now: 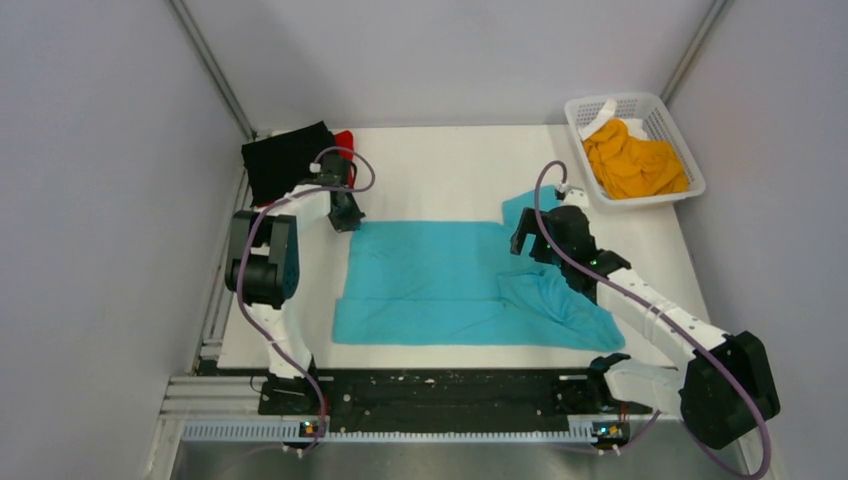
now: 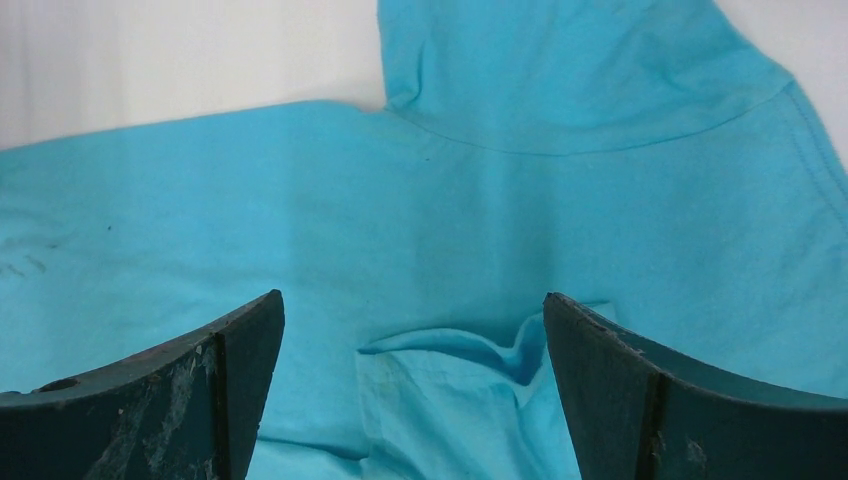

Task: Fold and stack the t-shirts
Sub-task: Grab the side of the flattened tshirt furthest away from the robot with both arms

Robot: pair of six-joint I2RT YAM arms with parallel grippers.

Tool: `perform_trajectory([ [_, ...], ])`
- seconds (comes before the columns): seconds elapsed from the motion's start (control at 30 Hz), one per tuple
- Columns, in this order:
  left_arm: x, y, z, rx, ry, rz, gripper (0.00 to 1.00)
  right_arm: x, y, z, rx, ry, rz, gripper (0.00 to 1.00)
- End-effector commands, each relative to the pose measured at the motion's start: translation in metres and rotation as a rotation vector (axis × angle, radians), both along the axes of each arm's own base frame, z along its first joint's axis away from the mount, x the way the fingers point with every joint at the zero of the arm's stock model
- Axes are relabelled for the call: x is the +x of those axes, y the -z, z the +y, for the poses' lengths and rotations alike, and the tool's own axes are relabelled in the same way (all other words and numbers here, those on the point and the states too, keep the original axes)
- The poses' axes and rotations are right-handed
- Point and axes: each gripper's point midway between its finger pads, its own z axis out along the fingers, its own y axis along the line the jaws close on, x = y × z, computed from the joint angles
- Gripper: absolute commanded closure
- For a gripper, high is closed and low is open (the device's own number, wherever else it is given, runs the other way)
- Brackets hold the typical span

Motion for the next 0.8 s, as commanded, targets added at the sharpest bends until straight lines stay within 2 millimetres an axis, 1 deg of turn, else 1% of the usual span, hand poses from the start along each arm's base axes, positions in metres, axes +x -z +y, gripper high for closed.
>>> perform_trajectory([
  [0.0, -0.007, -0.011, 0.033, 0.137, -0.092, 0.003, 1.0, 0.02, -0.017, -0.022, -0.06, 0.112, -0.042, 0.01],
  [0.13, -0.005, -0.014, 0.036, 0.142, -0.086, -0.003, 1.0, 0.056, -0.024, -0.025, -0.083, 0.149, -0.017, 0.01],
  [0.2, -0.006, -0.013, 0.033, 0.128, -0.072, 0.004, 1.0, 0.077, -0.017, -0.027, -0.065, 0.18, 0.031, 0.02],
  [0.3, -0.008, -0.013, 0.034, 0.132, -0.073, 0.009, 1.0, 0.115, -0.009, -0.021, -0.061, 0.181, 0.066, 0.06],
  [0.4, -0.008, -0.012, 0.032, 0.123, -0.06, 0.013, 1.0, 0.148, 0.005, -0.02, -0.101, 0.203, 0.115, 0.09],
  [0.43, -0.008, -0.013, 0.03, 0.115, -0.055, 0.01, 1.0, 0.157, 0.015, -0.02, -0.118, 0.212, 0.146, 0.11],
  [0.53, -0.007, -0.013, 0.028, 0.106, -0.048, 0.007, 1.0, 0.185, 0.032, -0.021, -0.141, 0.217, 0.177, 0.17],
  [0.57, -0.007, -0.014, 0.029, 0.11, -0.052, 0.007, 1.0, 0.193, 0.038, -0.024, -0.141, 0.22, 0.193, 0.19],
  [0.6, -0.006, -0.013, 0.029, 0.111, -0.055, 0.008, 1.0, 0.198, 0.05, -0.025, -0.148, 0.223, 0.229, 0.21],
  [0.63, -0.007, -0.012, 0.03, 0.115, -0.057, 0.012, 1.0, 0.204, 0.052, -0.025, -0.148, 0.229, 0.24, 0.22],
  [0.77, -0.006, -0.012, 0.031, 0.12, -0.062, 0.015, 1.0, 0.21, 0.075, -0.032, -0.183, 0.251, 0.279, 0.23],
])
